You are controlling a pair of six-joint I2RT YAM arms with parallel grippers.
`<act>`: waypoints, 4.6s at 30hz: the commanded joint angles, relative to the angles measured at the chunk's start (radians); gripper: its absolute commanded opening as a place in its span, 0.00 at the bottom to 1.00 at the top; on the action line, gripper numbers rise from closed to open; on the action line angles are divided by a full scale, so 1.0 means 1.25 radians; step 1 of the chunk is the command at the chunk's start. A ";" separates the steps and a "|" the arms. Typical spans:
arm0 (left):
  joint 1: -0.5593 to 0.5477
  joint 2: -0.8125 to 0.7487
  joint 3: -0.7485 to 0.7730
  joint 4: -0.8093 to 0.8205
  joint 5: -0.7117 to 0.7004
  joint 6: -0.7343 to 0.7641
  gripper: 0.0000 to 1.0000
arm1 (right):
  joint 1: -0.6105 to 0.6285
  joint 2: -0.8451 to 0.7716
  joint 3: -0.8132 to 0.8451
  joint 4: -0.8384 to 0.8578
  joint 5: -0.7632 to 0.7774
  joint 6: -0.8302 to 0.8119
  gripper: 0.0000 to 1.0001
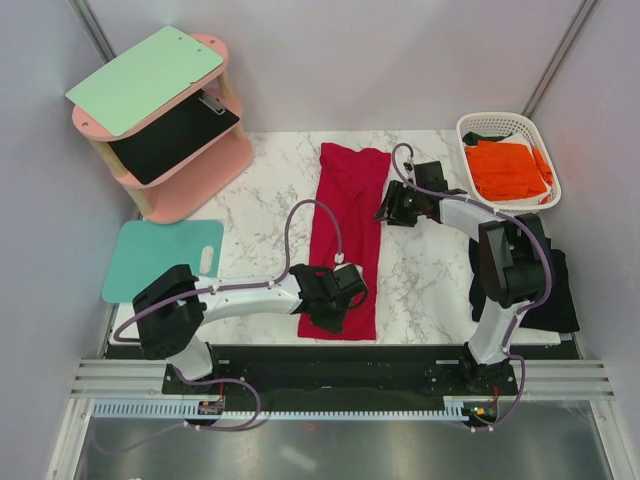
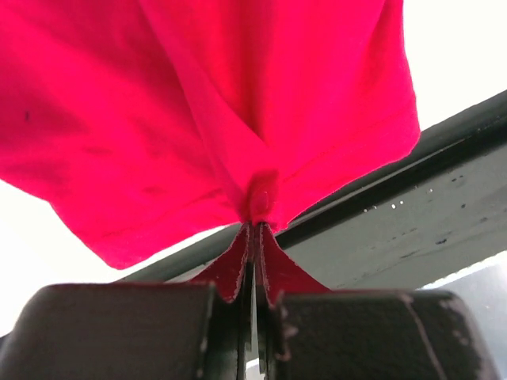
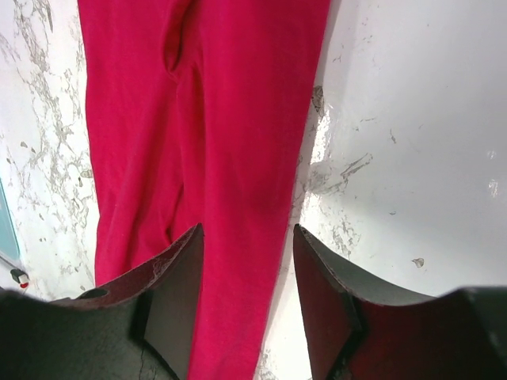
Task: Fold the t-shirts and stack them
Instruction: Grab the bottom of the folded rectangular tshirt with both arms
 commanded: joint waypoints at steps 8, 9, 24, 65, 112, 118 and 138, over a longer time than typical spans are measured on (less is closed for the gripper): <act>-0.012 -0.036 -0.040 -0.005 0.032 -0.064 0.02 | -0.003 0.013 0.000 0.025 -0.023 0.005 0.57; -0.015 -0.026 -0.040 -0.006 0.030 -0.063 0.02 | -0.003 0.011 0.000 0.026 -0.025 0.005 0.57; 0.040 -0.165 0.047 -0.042 -0.232 0.055 0.95 | -0.001 -0.016 -0.011 0.039 -0.039 -0.003 0.57; 0.346 0.379 0.379 0.219 0.063 0.252 0.48 | -0.001 0.030 -0.009 0.035 -0.046 -0.003 0.59; 0.525 0.027 0.185 0.192 0.058 0.292 0.90 | 0.014 0.102 0.212 0.069 0.039 -0.041 0.00; 0.552 0.090 0.190 0.196 0.087 0.281 0.89 | 0.032 0.296 0.540 -0.072 0.123 -0.096 0.00; 0.571 0.115 0.155 0.212 0.084 0.279 0.89 | 0.029 0.560 0.892 -0.318 0.337 -0.150 0.00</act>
